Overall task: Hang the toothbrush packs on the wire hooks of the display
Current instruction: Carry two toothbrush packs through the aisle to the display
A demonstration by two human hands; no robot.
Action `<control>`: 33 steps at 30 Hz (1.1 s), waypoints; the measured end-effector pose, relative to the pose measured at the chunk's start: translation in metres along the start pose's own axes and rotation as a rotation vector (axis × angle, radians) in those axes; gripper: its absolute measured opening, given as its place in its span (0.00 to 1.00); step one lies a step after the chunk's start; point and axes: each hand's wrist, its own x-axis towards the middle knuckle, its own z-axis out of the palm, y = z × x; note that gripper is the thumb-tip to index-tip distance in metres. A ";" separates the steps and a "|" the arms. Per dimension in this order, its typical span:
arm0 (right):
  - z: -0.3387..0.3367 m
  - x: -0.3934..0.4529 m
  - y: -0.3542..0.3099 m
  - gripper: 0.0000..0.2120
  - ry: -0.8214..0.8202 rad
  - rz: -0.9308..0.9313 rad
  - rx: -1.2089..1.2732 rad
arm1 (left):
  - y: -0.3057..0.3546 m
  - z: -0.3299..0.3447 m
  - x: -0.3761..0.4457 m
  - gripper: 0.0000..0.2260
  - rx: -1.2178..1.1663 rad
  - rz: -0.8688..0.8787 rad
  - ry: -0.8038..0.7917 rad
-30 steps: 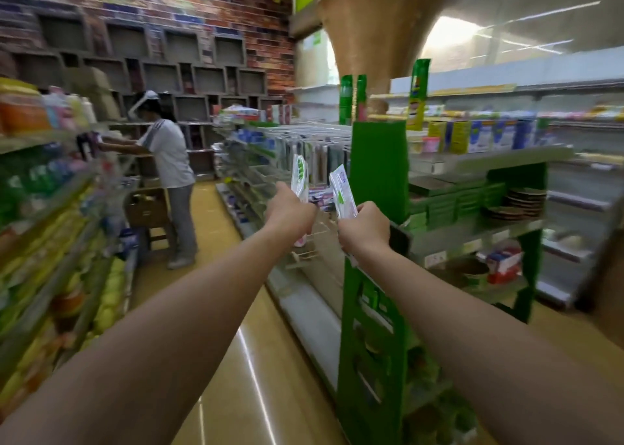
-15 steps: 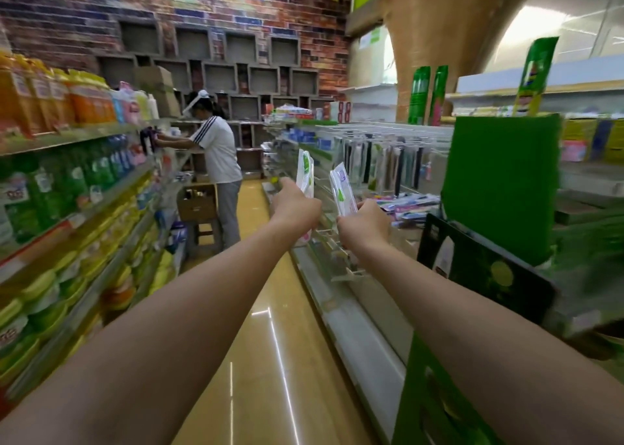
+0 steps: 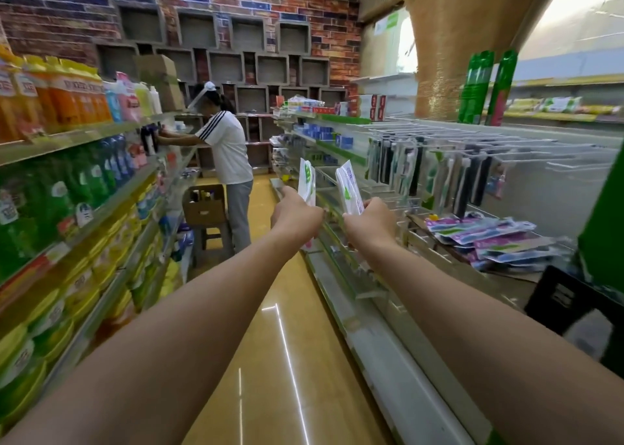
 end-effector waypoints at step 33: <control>0.234 0.473 0.061 0.14 0.056 0.112 0.010 | -0.012 0.167 0.490 0.19 0.114 0.050 -0.102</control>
